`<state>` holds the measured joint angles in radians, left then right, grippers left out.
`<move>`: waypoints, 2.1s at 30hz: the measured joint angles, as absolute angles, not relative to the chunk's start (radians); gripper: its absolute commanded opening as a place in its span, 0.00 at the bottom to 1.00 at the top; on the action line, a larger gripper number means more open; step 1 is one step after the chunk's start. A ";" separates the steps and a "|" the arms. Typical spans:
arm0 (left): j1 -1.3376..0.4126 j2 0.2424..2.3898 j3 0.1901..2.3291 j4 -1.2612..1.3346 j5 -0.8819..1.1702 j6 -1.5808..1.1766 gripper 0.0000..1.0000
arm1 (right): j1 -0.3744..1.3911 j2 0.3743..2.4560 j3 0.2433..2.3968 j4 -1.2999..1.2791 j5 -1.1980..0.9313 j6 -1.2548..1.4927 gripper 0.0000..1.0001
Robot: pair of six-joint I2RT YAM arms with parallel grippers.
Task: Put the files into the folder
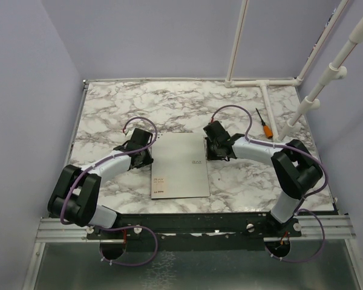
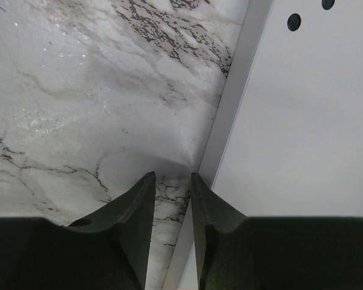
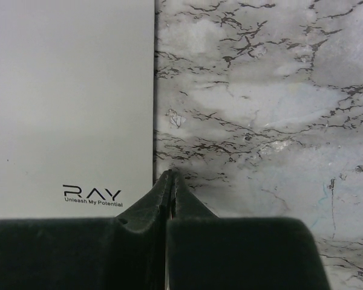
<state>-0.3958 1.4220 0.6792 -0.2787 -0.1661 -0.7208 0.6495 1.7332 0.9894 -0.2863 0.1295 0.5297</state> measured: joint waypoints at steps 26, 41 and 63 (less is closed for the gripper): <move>-0.493 1.521 0.764 -0.261 -0.184 -0.699 0.29 | 0.692 1.756 1.029 -0.361 0.318 0.524 0.00; -0.511 1.523 0.793 -0.313 -0.176 -0.693 0.40 | 0.694 1.703 1.030 -0.432 0.373 0.522 0.20; -0.513 1.147 0.999 -0.518 -0.253 -0.477 0.97 | 0.694 1.273 1.069 -0.517 0.410 0.446 0.91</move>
